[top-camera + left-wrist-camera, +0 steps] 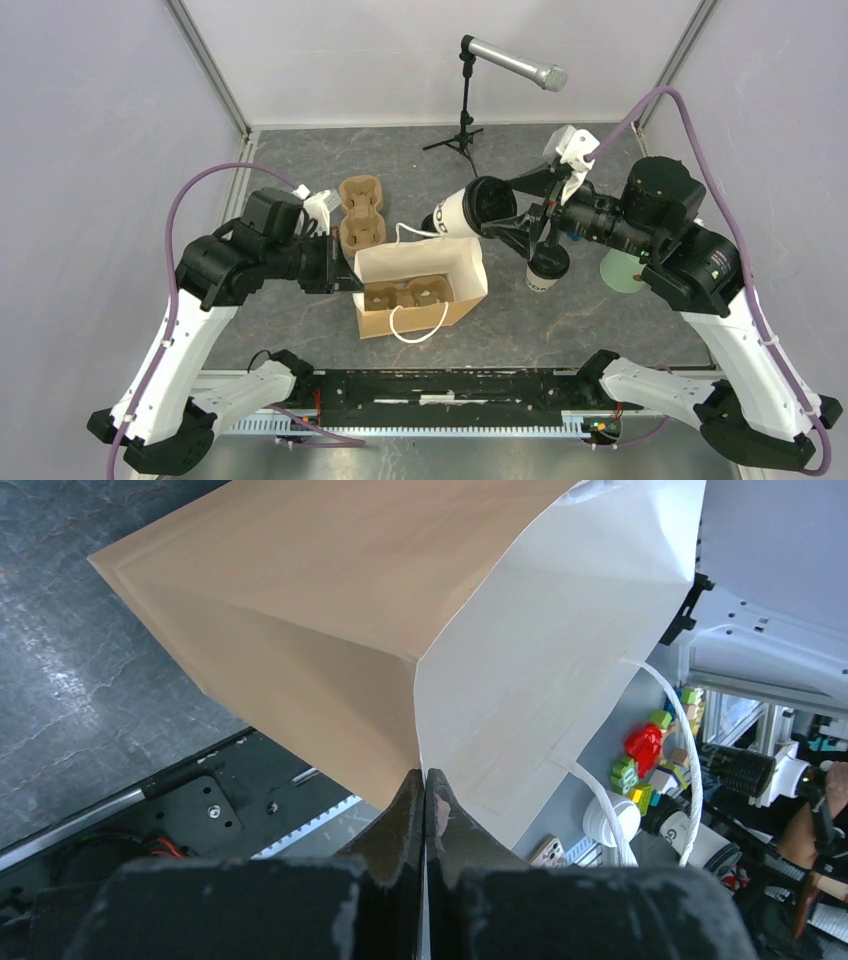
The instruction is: Pack the takeout coffee
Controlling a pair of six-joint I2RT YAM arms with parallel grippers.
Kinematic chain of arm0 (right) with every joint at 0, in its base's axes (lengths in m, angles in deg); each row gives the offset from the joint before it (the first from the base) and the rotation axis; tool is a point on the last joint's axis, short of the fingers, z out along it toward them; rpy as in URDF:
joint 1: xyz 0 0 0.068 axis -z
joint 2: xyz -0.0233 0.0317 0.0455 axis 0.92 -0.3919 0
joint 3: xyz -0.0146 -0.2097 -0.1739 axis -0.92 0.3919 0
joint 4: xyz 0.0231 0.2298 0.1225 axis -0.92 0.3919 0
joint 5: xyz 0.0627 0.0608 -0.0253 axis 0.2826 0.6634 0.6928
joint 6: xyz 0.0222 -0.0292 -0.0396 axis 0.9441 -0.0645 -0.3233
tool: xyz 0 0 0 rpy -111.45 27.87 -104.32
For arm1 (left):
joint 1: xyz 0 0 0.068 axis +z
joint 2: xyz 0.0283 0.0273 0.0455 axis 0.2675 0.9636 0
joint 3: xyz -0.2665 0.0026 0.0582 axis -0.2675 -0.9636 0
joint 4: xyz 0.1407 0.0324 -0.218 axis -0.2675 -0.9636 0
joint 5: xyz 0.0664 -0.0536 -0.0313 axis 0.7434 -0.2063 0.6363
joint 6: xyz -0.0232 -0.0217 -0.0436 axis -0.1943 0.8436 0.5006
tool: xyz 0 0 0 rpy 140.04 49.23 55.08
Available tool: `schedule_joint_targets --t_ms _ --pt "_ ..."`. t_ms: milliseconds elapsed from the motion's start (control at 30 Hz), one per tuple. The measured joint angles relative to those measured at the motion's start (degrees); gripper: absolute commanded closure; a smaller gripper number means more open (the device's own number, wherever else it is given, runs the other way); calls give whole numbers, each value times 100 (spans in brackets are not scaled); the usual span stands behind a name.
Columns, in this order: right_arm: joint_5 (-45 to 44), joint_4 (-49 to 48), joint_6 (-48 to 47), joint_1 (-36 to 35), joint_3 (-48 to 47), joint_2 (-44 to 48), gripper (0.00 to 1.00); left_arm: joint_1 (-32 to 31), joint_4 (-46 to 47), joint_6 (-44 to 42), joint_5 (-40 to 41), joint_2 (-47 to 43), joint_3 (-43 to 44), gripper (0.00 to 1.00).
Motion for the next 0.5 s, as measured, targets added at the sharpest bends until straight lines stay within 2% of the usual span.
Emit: schedule_joint_targets --t_ms 300,500 --pt "1196 -195 -48 0 420 177 31 -2 258 98 -114 -81 -127 97" --pt "1493 -273 -24 -2 721 315 31 0 413 273 -181 -153 -319 97"
